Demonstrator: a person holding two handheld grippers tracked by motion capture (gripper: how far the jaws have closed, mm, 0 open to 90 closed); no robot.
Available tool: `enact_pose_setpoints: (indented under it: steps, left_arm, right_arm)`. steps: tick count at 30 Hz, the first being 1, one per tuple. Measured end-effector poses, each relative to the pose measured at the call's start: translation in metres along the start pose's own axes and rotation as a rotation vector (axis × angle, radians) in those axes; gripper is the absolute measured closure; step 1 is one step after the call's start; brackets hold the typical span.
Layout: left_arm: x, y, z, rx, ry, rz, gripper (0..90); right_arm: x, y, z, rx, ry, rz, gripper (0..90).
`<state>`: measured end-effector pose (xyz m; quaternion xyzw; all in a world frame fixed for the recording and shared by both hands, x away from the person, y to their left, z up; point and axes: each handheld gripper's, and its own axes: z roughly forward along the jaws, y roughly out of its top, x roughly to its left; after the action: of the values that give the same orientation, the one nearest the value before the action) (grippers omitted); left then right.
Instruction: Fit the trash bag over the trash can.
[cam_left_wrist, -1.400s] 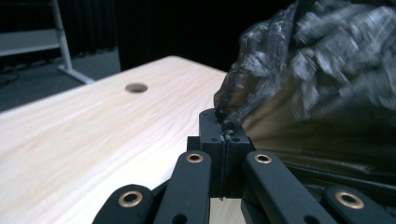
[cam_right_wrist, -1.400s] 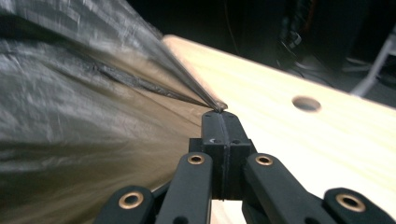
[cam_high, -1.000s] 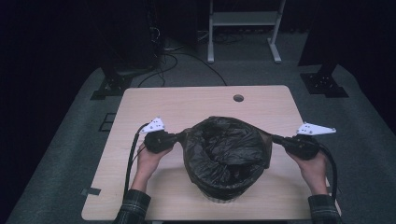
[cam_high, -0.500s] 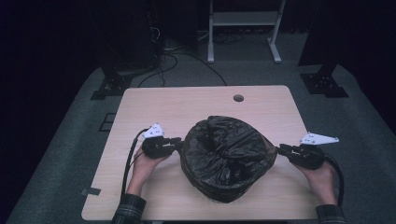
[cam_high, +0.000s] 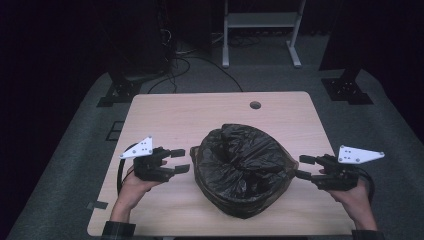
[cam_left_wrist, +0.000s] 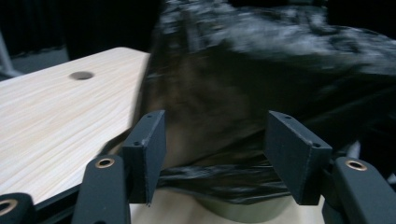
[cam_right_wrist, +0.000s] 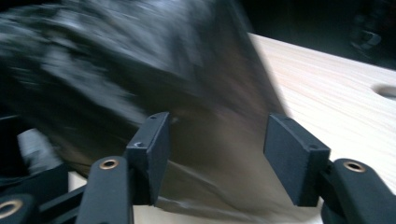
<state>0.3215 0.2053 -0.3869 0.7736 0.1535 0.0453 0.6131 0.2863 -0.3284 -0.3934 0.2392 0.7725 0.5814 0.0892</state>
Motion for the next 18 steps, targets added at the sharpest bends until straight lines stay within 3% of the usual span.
enact_pose_setpoints:
  steps: [4,7,11,12,14,16,18]
  left_arm:
    - [-0.008,0.004,0.010,-0.004,-0.055,0.032,36.6]
    - [-0.011,0.005,0.017,0.005,-0.078,0.057,41.0]
    - [-0.013,0.006,0.022,0.017,-0.079,0.072,55.6]
    - [-0.013,0.006,0.022,0.016,-0.083,0.073,65.3]
    - [-0.014,0.006,0.023,0.015,-0.093,0.070,75.2]
    - [-0.016,0.007,0.025,0.019,-0.100,0.076,88.3]
    - [-0.016,0.007,0.026,0.023,-0.098,0.076,89.7]
  right_arm:
    - [0.008,0.011,0.006,0.001,0.066,-0.039,37.6]
    - [0.012,0.016,0.015,0.017,0.107,-0.062,48.9]
    - [0.016,0.016,0.022,0.051,0.129,-0.091,76.2]
    - [0.017,0.016,0.023,0.058,0.138,-0.093,83.5]
    - [0.018,0.016,0.023,0.061,0.143,-0.091,89.7]
    - [0.018,0.016,0.024,0.068,0.151,-0.087,90.0]
    - [0.019,0.016,0.024,0.072,0.153,-0.086,90.0]
